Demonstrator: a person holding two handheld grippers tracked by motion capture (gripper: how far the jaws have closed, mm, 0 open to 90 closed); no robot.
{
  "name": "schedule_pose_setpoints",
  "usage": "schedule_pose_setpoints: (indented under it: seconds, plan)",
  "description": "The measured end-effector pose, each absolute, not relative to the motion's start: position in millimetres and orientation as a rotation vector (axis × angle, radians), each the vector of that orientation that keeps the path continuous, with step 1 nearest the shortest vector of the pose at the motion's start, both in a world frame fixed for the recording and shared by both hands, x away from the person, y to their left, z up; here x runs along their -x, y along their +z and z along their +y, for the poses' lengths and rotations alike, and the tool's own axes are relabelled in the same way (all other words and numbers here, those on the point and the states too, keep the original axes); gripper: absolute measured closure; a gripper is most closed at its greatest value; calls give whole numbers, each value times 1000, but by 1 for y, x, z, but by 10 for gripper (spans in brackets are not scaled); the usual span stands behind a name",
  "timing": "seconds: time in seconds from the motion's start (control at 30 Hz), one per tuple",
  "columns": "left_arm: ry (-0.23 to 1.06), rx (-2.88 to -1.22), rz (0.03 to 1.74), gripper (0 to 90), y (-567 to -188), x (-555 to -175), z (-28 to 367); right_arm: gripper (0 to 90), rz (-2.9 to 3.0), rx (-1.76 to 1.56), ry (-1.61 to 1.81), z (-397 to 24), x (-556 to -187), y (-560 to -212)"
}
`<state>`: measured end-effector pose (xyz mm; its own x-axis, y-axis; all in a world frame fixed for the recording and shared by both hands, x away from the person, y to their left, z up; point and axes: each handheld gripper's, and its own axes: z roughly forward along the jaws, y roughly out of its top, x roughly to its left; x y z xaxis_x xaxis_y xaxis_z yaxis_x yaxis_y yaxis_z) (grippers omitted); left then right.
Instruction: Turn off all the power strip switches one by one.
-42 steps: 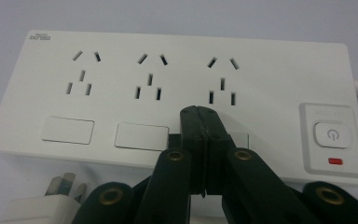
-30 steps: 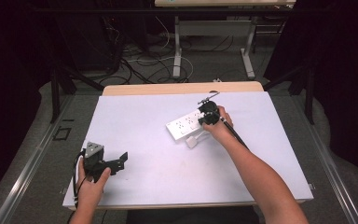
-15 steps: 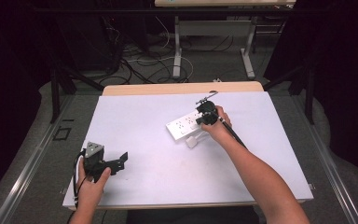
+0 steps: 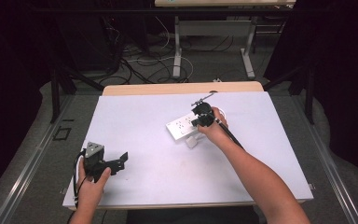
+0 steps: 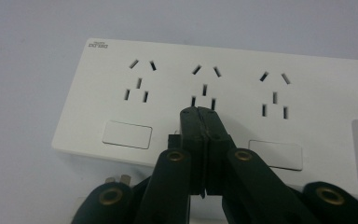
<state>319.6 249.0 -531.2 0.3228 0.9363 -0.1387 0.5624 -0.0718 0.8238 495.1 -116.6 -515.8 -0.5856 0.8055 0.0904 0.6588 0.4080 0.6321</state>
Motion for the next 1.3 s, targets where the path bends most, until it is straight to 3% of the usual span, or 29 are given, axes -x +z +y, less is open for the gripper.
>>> schedule_pose_setpoints:
  seconds: [1.3]
  plan:
    - [562,-1752,1344,3,-531,-319,249,900,2476,-1274,889,-107,-493,-520]
